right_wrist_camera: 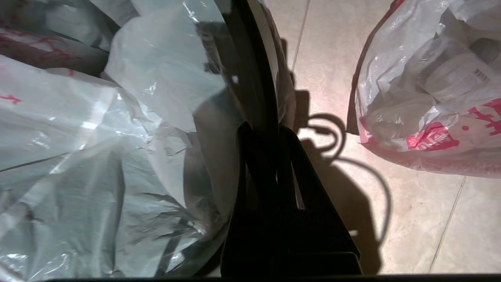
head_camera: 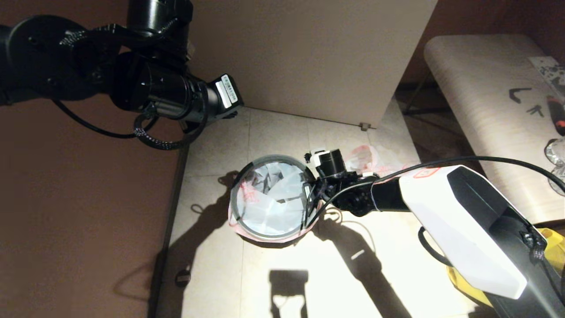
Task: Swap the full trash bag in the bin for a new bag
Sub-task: Place the trash can ring on the trash can
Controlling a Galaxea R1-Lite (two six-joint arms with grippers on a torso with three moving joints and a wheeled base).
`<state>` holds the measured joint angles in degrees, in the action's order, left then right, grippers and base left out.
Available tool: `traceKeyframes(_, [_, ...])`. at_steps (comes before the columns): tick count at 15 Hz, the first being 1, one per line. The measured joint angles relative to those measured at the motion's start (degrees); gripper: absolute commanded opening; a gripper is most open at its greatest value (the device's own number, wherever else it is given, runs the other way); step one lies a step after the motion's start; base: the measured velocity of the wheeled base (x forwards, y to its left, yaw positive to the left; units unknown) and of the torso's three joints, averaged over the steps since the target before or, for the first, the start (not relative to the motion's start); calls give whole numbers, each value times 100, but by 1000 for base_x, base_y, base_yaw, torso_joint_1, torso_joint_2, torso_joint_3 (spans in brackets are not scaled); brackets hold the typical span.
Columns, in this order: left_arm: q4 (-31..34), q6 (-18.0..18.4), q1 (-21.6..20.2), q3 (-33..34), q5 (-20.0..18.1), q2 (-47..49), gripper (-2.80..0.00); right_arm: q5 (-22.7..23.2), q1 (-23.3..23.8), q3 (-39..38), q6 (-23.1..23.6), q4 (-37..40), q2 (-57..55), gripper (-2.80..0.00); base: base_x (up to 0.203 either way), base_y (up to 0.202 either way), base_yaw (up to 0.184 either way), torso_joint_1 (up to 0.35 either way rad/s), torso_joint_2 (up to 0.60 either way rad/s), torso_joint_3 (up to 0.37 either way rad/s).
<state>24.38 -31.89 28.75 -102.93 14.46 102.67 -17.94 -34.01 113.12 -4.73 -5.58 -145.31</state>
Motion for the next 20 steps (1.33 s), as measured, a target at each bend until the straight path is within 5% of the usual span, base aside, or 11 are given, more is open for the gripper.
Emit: traceKeyframes(20, [0,15,-11,-5,-7,26,-280,-57,92,24,326,-307,-280,-280,0,0,0,0,0,0])
